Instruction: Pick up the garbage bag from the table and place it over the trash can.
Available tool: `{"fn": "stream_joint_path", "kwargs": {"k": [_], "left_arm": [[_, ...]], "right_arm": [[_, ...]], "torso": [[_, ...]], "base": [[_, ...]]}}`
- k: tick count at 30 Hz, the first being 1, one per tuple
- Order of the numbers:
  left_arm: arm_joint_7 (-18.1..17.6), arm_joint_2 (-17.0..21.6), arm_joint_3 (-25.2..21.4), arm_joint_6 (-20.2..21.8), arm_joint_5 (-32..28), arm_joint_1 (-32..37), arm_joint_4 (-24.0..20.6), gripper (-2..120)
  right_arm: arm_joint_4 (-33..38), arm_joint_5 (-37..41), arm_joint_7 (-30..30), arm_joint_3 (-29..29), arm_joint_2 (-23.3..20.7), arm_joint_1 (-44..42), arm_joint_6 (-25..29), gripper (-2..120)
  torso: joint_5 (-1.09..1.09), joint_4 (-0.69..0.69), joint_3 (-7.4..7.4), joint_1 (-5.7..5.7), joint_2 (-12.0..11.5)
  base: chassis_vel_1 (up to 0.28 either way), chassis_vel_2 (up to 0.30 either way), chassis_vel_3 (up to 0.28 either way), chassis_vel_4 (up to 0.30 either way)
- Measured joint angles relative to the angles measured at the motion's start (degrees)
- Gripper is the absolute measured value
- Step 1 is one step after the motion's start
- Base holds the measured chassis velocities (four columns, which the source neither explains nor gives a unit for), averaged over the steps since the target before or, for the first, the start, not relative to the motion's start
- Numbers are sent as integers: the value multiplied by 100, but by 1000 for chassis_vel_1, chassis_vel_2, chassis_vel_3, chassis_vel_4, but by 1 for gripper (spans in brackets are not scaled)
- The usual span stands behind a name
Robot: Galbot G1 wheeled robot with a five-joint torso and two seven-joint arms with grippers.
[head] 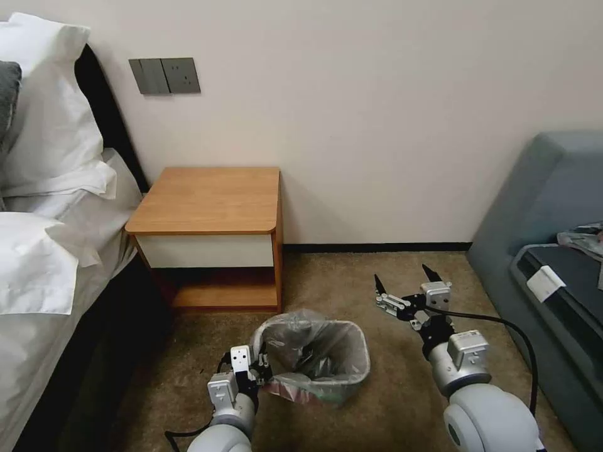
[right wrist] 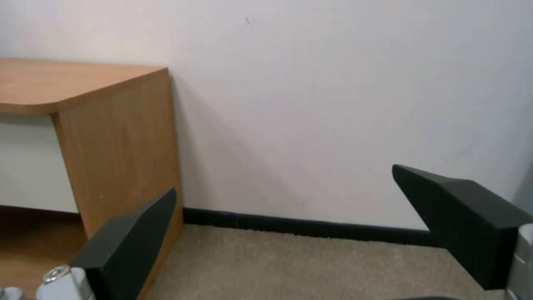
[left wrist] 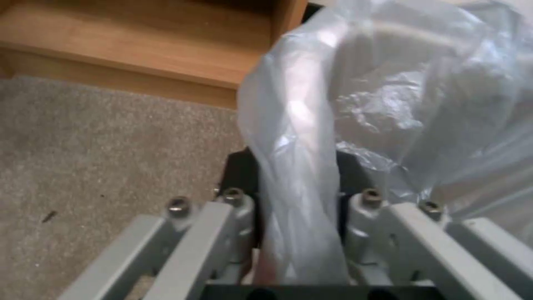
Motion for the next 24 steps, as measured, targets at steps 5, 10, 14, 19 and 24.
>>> {"fn": "stream_joint_path", "kwargs": {"k": [5,10,14,19,24], "left_arm": [[17,27,-26,-23,69,5,-50,50],[69,82,-99,-52,204,10,-96,70],[106,109,-171,-96,253,51,-144,85],[184,140,-302,-175,265,141,-255,99],[368,174,-474,-430,334,249,-356,100]], "right_arm": [[118,161,214,4,-88,-72,-156,100],[188,226,270,28,-85,-118,-201,100],[204,273,299,31,-69,-151,-222,100],[196,359,354,67,-68,-218,-223,100],[108,569,368,133,-66,-317,-48,100]], "torso": [[0,0,1,0,0],[0,0,1,0,0],[0,0,1,0,0],[0,0,1,0,0],[0,0,1,0,0]], "base": [[0,0,0,0],[0,0,0,0],[0,0,0,0],[0,0,0,0],[0,0,0,0]]}}
